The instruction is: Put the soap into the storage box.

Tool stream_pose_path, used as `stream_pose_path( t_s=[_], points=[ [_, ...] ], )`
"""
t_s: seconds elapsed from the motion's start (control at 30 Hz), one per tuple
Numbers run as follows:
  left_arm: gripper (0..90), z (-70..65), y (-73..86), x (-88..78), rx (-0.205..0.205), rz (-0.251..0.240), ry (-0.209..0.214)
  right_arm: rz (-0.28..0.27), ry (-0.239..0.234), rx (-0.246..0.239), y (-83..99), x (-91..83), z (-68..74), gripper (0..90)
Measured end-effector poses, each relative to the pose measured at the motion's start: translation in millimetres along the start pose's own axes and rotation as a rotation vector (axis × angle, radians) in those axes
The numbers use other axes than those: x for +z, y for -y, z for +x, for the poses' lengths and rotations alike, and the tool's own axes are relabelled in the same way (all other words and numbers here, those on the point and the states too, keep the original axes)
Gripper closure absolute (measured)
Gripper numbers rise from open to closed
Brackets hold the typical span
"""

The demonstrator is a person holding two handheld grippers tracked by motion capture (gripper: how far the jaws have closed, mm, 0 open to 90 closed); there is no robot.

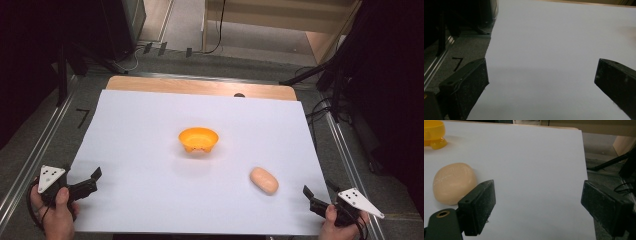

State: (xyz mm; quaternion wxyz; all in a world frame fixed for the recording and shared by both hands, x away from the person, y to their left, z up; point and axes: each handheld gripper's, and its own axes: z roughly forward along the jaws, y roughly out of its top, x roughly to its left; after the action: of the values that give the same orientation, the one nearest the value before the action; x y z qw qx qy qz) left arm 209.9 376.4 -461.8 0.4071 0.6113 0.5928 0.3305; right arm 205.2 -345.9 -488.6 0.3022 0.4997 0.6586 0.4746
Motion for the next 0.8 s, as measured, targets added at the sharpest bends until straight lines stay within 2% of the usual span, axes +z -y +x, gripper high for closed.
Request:
stream_pose_path(
  t_s=[0.07,0.1,0.2,0.23,0.27,0.33,0.37,0.4,0.43,0.47,0.5,0.53,0.57,0.6,0.63,0.67,0.7,0.8],
  points=[
    [0.0,-0.2,0.1,0.1,0.001,-0.002,-0.001,-0.009,-0.002,0.005,0.0,-1.1,-0.1,12.7],
    [0.0,-0.6,0.2,0.1,0.002,-0.003,-0.004,-0.008,-0.028,0.015,-0.4,-1.8,-1.9,12.7],
    [0.0,-0.6,0.3,-0.1,0.004,-0.005,-0.004,0.006,-0.048,0.022,-1.8,-1.9,-2.4,12.7],
    [0.0,-0.6,0.2,0.0,0.004,-0.004,-0.005,0.015,-0.068,0.029,-2.7,-2.0,-2.5,12.7],
    [0.0,-0.7,0.2,0.2,0.002,-0.004,-0.004,0.027,-0.089,0.013,-5.1,-2.8,-3.0,12.7],
    [0.0,-1.1,0.2,0.4,0.004,-0.003,-0.005,0.038,-0.09,0.006,-7.3,-3.5,-2.9,12.5],
    [0.0,-1.4,0.2,0.5,0.006,-0.002,-0.003,0.053,-0.082,-0.012,-10.3,-4.7,-2.9,12.4],
    [0.0,-1.6,0.2,0.3,0.016,0.0,0.001,0.088,-0.085,-0.056,-17.1,-7.0,-3.0,12.4],
    [0.0,-2.0,0.2,0.1,0.017,0.0,0.002,0.109,-0.094,-0.073,-20.2,-7.6,-3.0,12.4],
    [0.0,-2.0,0.2,0.1,0.017,0.0,0.002,0.109,-0.094,-0.073,-20.2,-7.6,-3.0,12.4],
    [0.0,-2.3,0.2,0.0,0.021,0.0,0.002,0.132,-0.107,-0.084,-22.8,-7.6,-3.3,12.5],
    [0.0,-2.5,0.3,-0.1,0.024,0.0,0.002,0.176,-0.132,-0.108,-26.7,-6.7,-3.5,12.5],
    [0.0,-2.6,0.5,0.0,0.025,-0.003,0.002,0.176,-0.132,-0.108,-26.7,-6.7,-3.5,12.5],
    [0.0,-2.7,0.5,-0.1,0.026,-0.003,0.002,0.232,-0.153,-0.122,-30.3,-4.7,-2.8,12.0],
    [0.0,-2.8,0.6,-0.1,0.028,-0.005,0.002,0.232,-0.153,-0.122,-30.3,-4.7,-2.8,12.0],
    [0.0,-3.4,0.6,0.0,0.03,-0.006,0.001,0.284,-0.167,-0.149,-33.7,-1.8,-0.8,11.0],
    [0.0,-3.4,0.6,0.0,0.03,-0.006,0.001,0.284,-0.167,-0.149,-33.7,-1.8,-0.8,11.0],
    [0.0,-3.4,0.4,0.1,0.036,0.0,0.003,0.381,-0.213,-0.186,-38.7,3.6,3.6,11.1]
  ],
)
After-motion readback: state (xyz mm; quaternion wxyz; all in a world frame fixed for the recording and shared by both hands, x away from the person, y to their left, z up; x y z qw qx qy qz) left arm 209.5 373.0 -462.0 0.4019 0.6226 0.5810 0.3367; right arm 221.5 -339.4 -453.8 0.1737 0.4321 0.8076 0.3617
